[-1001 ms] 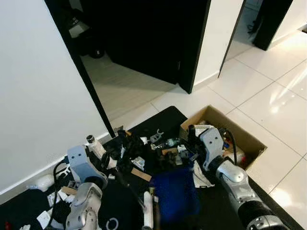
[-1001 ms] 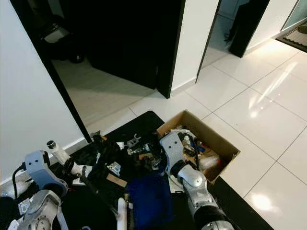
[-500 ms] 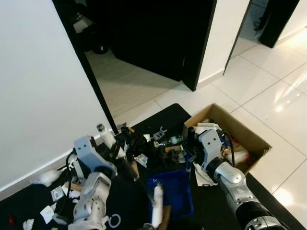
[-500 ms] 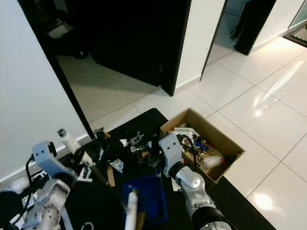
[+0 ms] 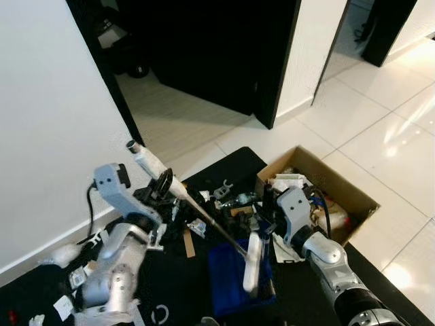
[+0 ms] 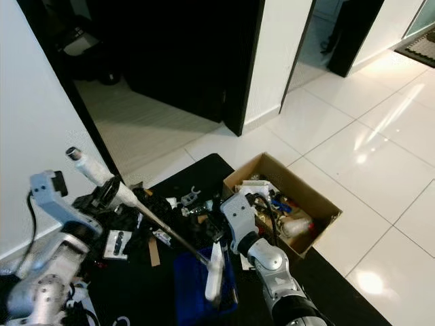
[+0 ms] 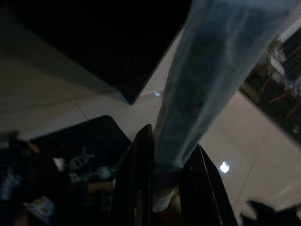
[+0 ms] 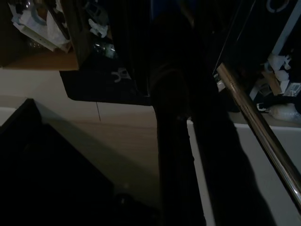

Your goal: Sweep floor

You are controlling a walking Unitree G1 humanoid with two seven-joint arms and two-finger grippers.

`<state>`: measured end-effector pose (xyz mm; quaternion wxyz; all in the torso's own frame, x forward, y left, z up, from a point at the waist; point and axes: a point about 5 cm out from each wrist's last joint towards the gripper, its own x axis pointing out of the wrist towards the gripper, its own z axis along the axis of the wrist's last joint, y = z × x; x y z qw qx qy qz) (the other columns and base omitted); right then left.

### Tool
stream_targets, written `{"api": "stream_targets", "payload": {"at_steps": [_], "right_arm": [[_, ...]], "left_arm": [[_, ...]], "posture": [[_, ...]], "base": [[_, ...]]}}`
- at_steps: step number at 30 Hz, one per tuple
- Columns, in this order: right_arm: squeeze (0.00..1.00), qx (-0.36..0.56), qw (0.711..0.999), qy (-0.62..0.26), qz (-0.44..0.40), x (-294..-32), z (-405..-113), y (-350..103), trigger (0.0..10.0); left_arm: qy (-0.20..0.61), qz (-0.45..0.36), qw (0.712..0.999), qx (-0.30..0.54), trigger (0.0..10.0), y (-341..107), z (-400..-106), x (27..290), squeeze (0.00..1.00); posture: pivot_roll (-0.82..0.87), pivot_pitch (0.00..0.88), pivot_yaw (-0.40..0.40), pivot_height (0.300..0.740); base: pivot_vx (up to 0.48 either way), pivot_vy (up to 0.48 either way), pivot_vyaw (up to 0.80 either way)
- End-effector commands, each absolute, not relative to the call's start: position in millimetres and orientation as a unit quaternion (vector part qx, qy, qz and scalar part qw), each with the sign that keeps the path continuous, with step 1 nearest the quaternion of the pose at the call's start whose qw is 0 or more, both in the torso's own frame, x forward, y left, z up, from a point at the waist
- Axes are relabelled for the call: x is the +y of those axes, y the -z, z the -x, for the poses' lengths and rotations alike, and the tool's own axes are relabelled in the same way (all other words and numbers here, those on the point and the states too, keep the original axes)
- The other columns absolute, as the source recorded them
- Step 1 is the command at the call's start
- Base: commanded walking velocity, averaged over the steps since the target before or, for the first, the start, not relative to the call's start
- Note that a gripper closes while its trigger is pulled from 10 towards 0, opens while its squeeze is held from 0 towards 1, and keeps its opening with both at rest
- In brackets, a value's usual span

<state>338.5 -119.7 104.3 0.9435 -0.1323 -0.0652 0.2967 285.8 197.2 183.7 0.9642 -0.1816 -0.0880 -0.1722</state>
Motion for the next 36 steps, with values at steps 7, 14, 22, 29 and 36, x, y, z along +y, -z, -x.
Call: {"api": "stream_targets", "payload": {"at_steps": [7,14,22,29,36], "right_arm": [[0.00,-0.050,0.944,-0.291,0.148,-120,-333,-92,10.0],[0.00,-0.056,0.942,-0.291,0.156,-119,-333,-94,10.0],[0.00,-0.066,0.935,-0.305,0.171,-114,-331,-94,10.0],[0.00,-0.076,0.933,-0.307,0.170,-115,-331,-98,10.0],[0.00,-0.090,0.934,-0.297,0.177,-122,-335,-107,10.0]], "left_arm": [[0.186,0.044,0.980,-0.048,10.0,-181,-259,222,0.00],[0.091,0.030,0.995,-0.027,10.0,-160,-252,249,0.00],[-0.047,-0.007,0.998,-0.033,10.0,-148,-252,286,0.00],[-0.142,-0.035,0.988,-0.046,10.0,-147,-250,320,0.00],[-0.203,0.005,0.979,-0.025,10.0,-122,-251,332,0.00]], "posture": [[0.15,0.279,0.060,0.740],[0.16,0.296,0.047,0.740],[0.16,0.331,0.030,0.740],[0.17,0.354,0.011,0.740],[0.15,0.400,0.001,0.740]], "base": [[0.000,0.000,0.00],[0.000,0.000,0.00],[0.000,0.000,0.00],[0.000,0.000,0.00],[0.000,0.000,0.00]]}}
